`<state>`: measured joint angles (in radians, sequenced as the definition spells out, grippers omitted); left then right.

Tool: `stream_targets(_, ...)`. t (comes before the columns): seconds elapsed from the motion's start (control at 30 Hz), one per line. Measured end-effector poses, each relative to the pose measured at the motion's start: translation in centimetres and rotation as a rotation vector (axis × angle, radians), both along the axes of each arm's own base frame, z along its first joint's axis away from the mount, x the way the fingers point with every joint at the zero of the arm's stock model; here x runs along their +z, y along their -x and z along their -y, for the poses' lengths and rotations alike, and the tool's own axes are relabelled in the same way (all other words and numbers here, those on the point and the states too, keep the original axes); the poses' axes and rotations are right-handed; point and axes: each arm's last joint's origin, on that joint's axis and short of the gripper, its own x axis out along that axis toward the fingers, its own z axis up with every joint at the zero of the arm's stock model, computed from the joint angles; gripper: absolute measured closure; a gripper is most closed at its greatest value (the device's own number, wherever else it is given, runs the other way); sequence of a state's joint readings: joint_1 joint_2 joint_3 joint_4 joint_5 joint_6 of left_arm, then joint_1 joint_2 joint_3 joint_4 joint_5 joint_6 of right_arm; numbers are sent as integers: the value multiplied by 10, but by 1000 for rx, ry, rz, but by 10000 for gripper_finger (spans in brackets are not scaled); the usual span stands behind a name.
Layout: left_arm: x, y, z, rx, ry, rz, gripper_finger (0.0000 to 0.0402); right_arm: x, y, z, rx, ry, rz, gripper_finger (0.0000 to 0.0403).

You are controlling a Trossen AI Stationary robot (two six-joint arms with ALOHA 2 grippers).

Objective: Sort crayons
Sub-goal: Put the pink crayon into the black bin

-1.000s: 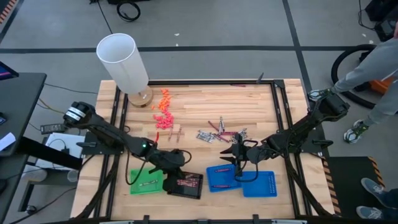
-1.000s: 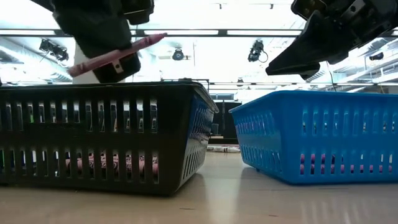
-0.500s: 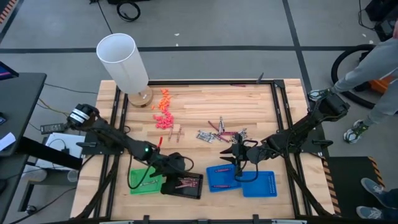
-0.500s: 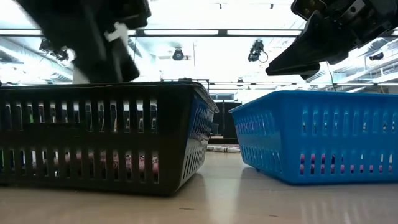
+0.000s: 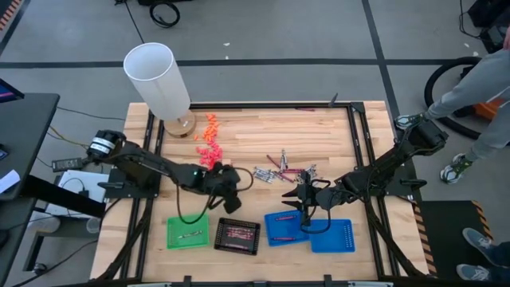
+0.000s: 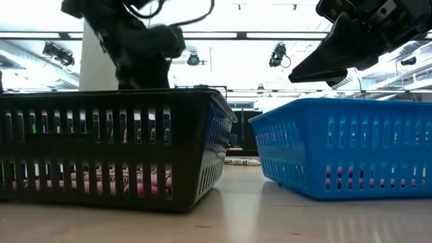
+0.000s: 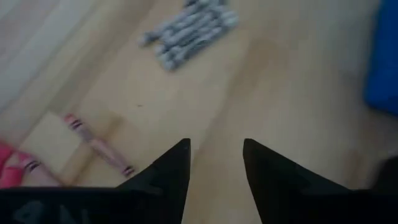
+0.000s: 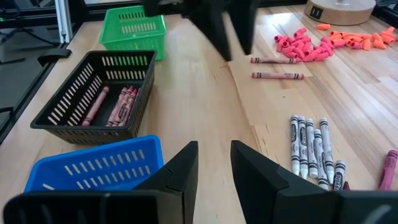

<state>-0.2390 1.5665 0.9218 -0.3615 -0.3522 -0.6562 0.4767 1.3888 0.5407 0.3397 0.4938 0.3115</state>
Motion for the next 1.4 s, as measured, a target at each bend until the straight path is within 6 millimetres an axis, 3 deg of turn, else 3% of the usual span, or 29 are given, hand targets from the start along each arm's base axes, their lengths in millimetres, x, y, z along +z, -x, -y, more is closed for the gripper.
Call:
stream_targets(0.2, -16, -3, -27, 270, 2, -41, 241, 0, 0, 0, 4, -1, -1, 298)
stream_targets(0.33, -29, -6, -39, 340, -9, -82, 241, 0, 0, -1, 14, -8, -1, 298)
stream_targets(0.73, -59, -9, -42, 356, -121, -186, 241, 0, 0, -1, 23, -13, 1, 298)
stream_targets(1.0, -67, -3, -53, 319, -26, -231, 248, 1, 0, -3, 28, -16, 6, 298)
stream_targets(1.23, -67, -4, -53, 252, -2, -238, 281, 2, 1, -4, 36, -16, 14, 298)
stream_targets(1.4, -66, -5, -51, 225, 3, -237, 329, 2, 0, -4, 38, -14, 17, 298)
